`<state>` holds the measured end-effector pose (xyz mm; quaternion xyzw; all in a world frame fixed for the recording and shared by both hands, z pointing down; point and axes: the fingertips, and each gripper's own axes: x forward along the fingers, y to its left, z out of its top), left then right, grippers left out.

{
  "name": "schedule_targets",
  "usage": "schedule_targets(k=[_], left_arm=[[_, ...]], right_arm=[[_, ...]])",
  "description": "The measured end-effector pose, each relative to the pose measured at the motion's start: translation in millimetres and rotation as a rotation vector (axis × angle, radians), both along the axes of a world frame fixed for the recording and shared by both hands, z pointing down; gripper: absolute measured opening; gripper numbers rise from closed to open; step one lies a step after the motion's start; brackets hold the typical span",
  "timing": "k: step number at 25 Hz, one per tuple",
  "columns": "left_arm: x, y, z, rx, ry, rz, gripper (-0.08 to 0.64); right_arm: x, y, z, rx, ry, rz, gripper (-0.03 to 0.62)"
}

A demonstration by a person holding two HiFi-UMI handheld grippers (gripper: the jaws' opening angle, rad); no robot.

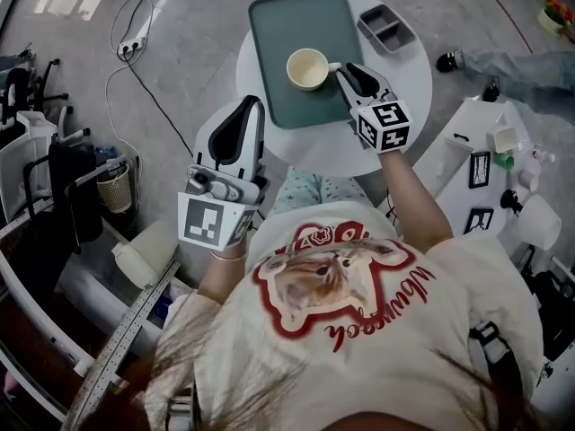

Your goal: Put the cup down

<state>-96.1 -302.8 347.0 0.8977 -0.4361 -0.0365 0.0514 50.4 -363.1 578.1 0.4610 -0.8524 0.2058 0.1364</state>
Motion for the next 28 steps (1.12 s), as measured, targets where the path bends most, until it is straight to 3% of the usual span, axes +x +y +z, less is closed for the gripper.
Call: schedule_targets(k=[7, 28], left_arm=[[5.6, -0.1, 13.1, 0.006, -0.027, 0.022, 0.015], [15.3, 0.1, -16.6, 0.077, 0.011, 0.043, 0.015]], right_arm=[[9.5, 5.3, -19.8, 0.041, -0.003, 0.019, 0.074], [-6.2, 1.1, -212.6, 0.348, -0.114, 0.016, 0.069]])
